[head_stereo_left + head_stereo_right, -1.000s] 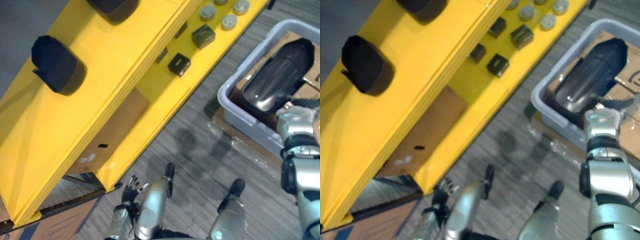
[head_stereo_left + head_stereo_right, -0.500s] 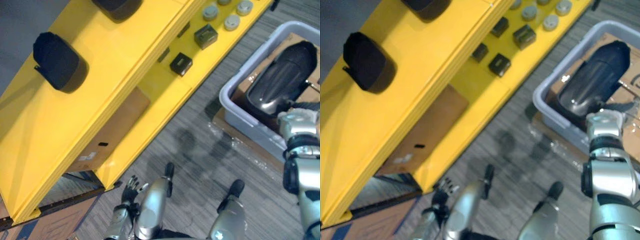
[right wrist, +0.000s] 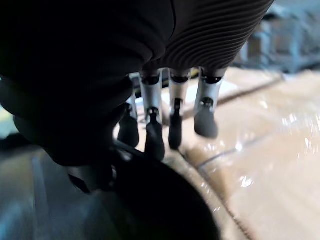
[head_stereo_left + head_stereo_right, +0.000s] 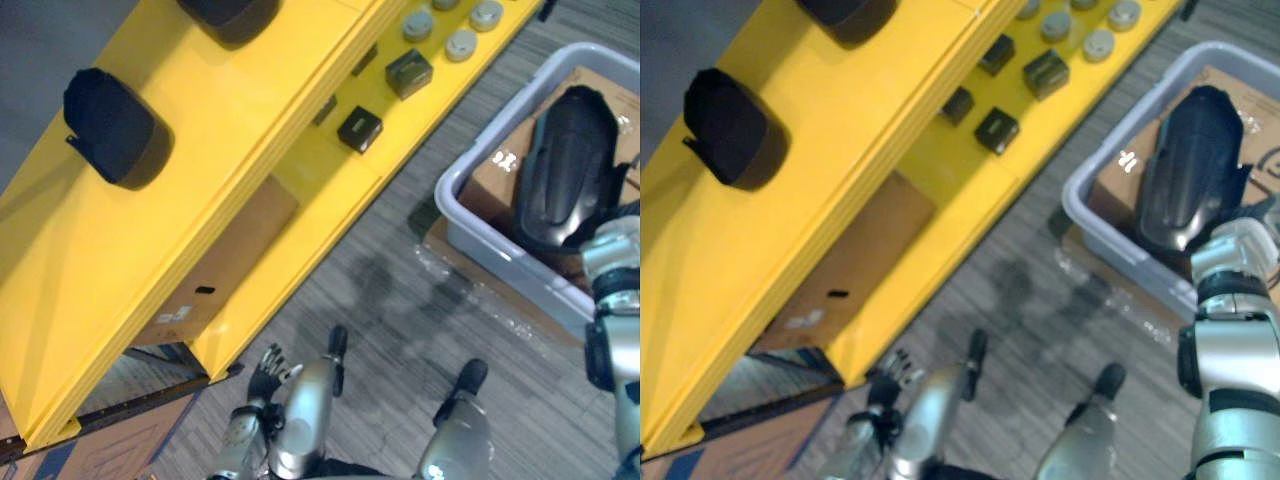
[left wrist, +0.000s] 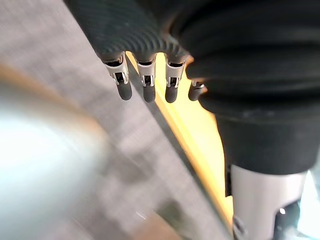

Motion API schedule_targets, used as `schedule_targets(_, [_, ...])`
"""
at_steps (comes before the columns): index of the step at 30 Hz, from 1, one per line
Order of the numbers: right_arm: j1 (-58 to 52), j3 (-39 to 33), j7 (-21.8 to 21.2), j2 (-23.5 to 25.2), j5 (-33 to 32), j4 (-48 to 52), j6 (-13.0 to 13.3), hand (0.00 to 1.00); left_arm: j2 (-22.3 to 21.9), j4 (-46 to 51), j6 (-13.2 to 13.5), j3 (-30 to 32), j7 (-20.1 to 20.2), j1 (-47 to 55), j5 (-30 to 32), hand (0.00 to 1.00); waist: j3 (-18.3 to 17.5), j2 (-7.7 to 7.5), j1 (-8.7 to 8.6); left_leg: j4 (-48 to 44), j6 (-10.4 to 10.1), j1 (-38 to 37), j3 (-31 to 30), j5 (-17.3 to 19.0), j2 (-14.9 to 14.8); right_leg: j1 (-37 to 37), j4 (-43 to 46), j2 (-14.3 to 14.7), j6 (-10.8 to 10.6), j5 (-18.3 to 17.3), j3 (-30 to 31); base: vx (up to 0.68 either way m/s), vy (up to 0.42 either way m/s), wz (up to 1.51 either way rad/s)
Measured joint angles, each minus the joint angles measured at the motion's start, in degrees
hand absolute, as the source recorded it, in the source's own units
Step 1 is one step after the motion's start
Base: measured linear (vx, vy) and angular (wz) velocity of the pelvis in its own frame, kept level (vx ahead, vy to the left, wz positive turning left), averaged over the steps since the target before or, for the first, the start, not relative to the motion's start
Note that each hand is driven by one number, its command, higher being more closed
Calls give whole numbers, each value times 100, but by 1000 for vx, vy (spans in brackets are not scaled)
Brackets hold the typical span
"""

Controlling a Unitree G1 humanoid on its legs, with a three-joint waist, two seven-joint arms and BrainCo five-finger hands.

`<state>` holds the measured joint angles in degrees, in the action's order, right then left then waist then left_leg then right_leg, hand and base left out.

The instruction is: Walk over and take plastic housings, then place them on the shelf

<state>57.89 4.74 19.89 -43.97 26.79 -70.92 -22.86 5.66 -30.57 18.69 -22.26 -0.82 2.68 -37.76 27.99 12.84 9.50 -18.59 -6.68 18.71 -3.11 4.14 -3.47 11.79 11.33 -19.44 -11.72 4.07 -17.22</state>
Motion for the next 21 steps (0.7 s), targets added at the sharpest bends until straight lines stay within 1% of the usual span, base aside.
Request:
schedule_targets(2, [79,7,-73,-2,309,1,59,100,1,627,-1,-50,125,103,-303,0,7,-11,-14,10,-1,-55,2,1,-7,-59,-17,11,1,0,-2,0,0,0])
schedule_targets(3, [134,83,-154,-6,405,7,148,100,18,953,-15,-27,152,193,-429,0,12,-17,-66,13,-3,-90,-14,2,-13,-132,-56,24,8,5,-28,-1,12,3])
schedule_targets(5, [150,218,-266,-93,577,47,255,100,53,1323,-97,-10,185,260,-469,0,23,-33,-81,33,-3,-142,-21,2,-33,-203,-106,47,25,18,-60,1,5,2])
schedule_targets(7, [163,226,-327,-210,603,220,352,100,81,1988,-343,124,184,342,-459,0,63,-92,-102,50,-22,-174,-57,-9,-76,-284,-144,99,37,27,-126,1,-4,3])
schedule_targets(8, [163,226,-330,-219,605,285,371,100,91,2147,-423,170,178,351,-458,0,80,-117,-119,59,-31,-186,-73,-15,-90,-309,-163,119,48,35,-143,7,-25,4])
schedule_targets(10, [138,369,-331,-219,606,710,401,100,207,2733,-709,309,180,348,-445,0,164,-275,-153,153,-80,-302,-71,-44,-174,-402,-242,210,79,56,-149,4,-34,-5])
schedule_targets(12, [123,470,-330,-212,607,1073,411,100,331,3066,-845,362,182,326,-444,0,163,-389,-162,240,-126,-334,-59,-81,-229,-413,-314,276,118,84,-150,12,-31,-7])
schedule_targets(14, [-11,531,-283,-145,603,1496,413,100,396,3457,-1176,400,176,191,-442,0,154,-501,-173,331,-155,-480,-20,-99,-318,-550,-414,365,153,109,-150,31,-38,-8])
schedule_targets(15, [-76,533,-247,-83,602,1604,411,100,410,3549,-1238,405,172,167,-442,0,134,-542,-198,361,-163,-523,6,-103,-339,-583,-439,383,157,112,-150,43,-40,-17])
schedule_targets(16, [-217,533,-118,124,601,1883,415,100,456,3778,-1405,420,166,103,-439,0,80,-673,-259,438,-183,-601,65,-115,-390,-606,-502,436,182,130,-120,41,-33,-16])
schedule_targets(18, [-385,529,-19,247,601,2136,459,100,505,3864,-1538,403,158,-81,-421,0,35,-766,-322,461,-193,-621,88,-120,-437,-606,-521,481,195,139,-108,41,-36,-19])
schedule_targets(19, [-511,491,72,408,601,2313,524,100,517,3863,-1629,418,72,-268,-381,0,-11,-861,-356,515,-203,-706,218,-126,-488,-603,-551,518,221,158,-4,23,-22,-26])
schedule_targets(21, [-659,422,202,536,603,2528,573,100,515,3864,-1680,420,-21,-440,-276,0,-44,-923,-400,535,-205,-788,337,-124,-530,-625,-581,544,239,173,58,15,-9,-29])
